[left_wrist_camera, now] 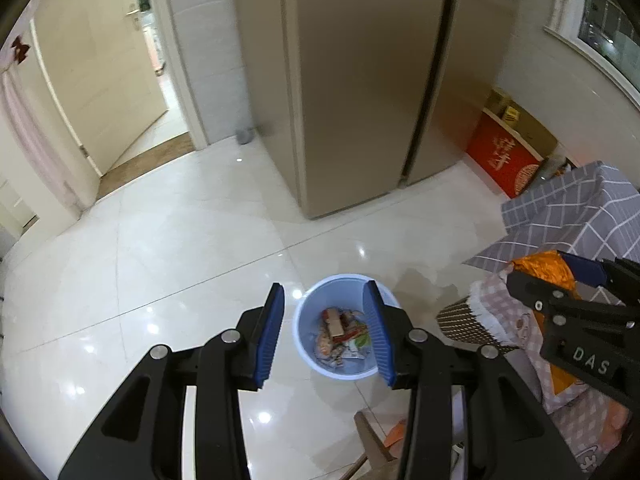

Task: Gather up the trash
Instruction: 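Open both tools to drop the cup and foil bag into the bucket, then move both tools back to the trash pile on the table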

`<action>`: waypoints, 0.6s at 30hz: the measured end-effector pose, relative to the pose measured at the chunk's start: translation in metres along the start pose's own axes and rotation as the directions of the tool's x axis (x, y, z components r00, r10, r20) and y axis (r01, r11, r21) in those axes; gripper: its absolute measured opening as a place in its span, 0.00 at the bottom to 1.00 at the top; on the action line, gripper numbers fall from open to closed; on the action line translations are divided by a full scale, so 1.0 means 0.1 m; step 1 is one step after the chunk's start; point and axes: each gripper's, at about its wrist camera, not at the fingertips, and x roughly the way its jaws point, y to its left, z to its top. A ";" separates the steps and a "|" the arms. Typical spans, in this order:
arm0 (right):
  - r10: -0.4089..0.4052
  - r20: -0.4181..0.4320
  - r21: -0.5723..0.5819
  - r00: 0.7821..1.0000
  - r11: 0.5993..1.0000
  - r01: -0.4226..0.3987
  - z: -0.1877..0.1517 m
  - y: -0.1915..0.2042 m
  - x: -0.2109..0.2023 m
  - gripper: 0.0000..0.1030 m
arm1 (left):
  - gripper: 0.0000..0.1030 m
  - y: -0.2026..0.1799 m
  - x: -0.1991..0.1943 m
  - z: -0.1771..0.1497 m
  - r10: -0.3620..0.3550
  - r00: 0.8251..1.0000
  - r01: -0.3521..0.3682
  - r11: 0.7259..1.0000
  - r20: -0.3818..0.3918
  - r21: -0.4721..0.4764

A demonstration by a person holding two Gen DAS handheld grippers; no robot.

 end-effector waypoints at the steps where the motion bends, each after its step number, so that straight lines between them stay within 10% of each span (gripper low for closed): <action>1: 0.010 0.001 -0.009 1.000 1.000 -0.010 0.02 0.04 0.00 0.56 | 0.39 0.06 -0.03 -0.01 0.011 1.000 -0.011 1.000 0.005 -0.008; 3: 0.050 0.013 -0.036 0.999 0.998 -0.049 0.08 0.16 -0.02 0.58 | 0.39 0.16 -0.09 -0.01 0.027 1.000 -0.027 0.999 0.013 -0.026; 6: 0.046 0.075 -0.027 0.996 0.999 -0.044 0.13 0.23 -0.11 0.89 | 0.39 0.26 -0.16 -0.01 0.058 0.998 -0.057 0.997 0.023 -0.048; 18: 0.032 0.041 0.063 0.999 0.997 -0.035 -0.04 -0.01 0.00 0.89 | 0.39 0.27 -0.37 -0.08 0.081 0.994 -0.077 0.995 0.068 -0.061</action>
